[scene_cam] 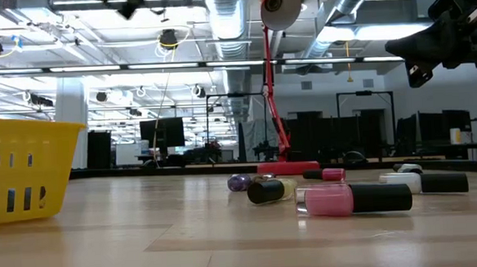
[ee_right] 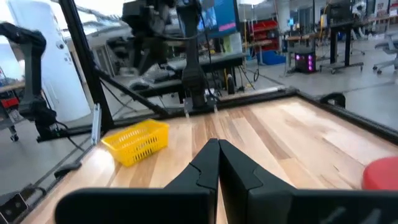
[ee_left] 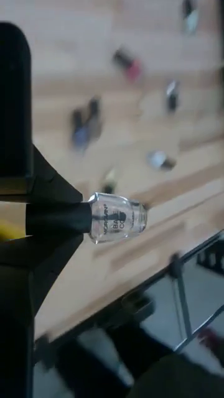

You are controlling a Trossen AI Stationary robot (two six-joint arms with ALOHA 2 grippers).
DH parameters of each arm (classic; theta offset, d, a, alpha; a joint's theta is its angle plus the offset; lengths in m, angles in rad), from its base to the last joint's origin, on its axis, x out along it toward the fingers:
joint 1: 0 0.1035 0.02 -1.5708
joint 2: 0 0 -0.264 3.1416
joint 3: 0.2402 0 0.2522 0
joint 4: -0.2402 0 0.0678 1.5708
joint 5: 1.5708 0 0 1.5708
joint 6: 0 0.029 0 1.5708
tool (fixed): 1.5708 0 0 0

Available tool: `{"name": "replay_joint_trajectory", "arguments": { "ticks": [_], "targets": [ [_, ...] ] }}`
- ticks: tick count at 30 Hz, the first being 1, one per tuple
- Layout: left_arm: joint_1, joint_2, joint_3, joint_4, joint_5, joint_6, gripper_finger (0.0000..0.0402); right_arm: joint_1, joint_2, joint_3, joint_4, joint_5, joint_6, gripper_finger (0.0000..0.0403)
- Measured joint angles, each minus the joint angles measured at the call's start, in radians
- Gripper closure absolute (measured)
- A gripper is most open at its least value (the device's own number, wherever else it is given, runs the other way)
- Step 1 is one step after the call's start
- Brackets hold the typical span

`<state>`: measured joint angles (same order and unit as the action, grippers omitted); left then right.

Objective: Pick & Place Nail Polish
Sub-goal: Put the transparent nail polish bottle into the yellow basket

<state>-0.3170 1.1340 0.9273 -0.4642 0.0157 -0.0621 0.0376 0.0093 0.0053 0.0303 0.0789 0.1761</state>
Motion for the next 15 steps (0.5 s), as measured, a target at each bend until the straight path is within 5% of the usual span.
{"name": "replay_joint_trajectory", "arguments": {
  "ticks": [7,15],
  "targets": [
    [-0.218,0.003,-0.143,0.000,-0.072,-0.172,0.0351,0.000,0.000,0.000,0.003,0.000,0.000,0.0403],
    [-0.291,0.102,-0.190,-0.004,-0.077,-0.226,0.0350,0.000,0.000,0.000,0.001,0.000,0.000,0.0403]
  ]
}}
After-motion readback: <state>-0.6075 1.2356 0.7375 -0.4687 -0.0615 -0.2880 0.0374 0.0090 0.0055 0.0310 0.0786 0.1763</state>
